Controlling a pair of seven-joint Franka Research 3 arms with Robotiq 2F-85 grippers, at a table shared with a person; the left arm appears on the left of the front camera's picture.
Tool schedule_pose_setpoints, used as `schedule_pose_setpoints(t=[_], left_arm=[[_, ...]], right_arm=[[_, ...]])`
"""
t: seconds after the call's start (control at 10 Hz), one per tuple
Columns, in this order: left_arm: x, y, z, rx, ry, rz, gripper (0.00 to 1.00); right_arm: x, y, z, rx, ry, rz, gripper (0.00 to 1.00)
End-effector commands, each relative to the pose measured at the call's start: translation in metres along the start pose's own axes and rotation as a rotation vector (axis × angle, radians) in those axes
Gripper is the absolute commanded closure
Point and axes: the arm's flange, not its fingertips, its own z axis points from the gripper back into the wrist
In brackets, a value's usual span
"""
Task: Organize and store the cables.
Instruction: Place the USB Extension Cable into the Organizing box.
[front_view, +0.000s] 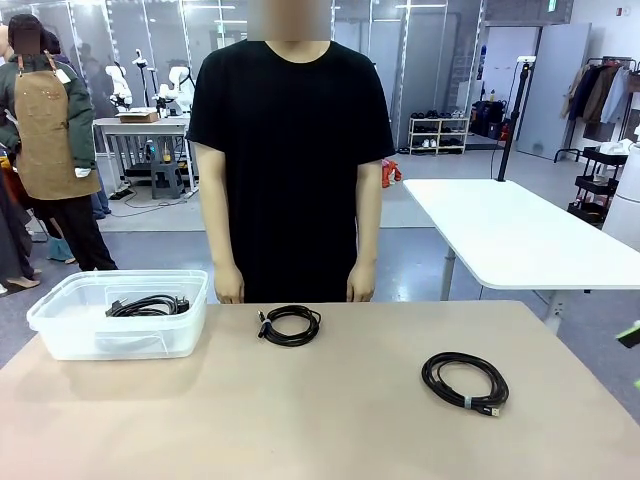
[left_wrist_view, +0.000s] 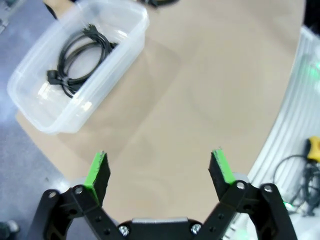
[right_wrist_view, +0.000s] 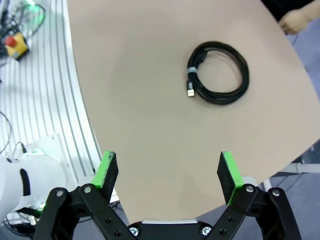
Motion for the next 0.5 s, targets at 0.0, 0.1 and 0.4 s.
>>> schedule_pose_setpoints(t=[0.0,0.1,0.4], left_arm=[[0.059,-0.041,0.004,-0.006,0.023,0.044,0.0],[0.095,-0.06,-0.004,0.0,0.087,0.034,0.0],[0.21,-0.104,-0.053,0.017,0.173,0.118,0.0]], right_arm=[[-0.019,0.03,-0.005,-0.012,-0.041,-0.006,0.0],[-0.026,0.034,0.0,-0.026,-0.05,-0.02,0.0],[-0.025,0.009,0.021,-0.028,-0.05,-0.046,0.0]])
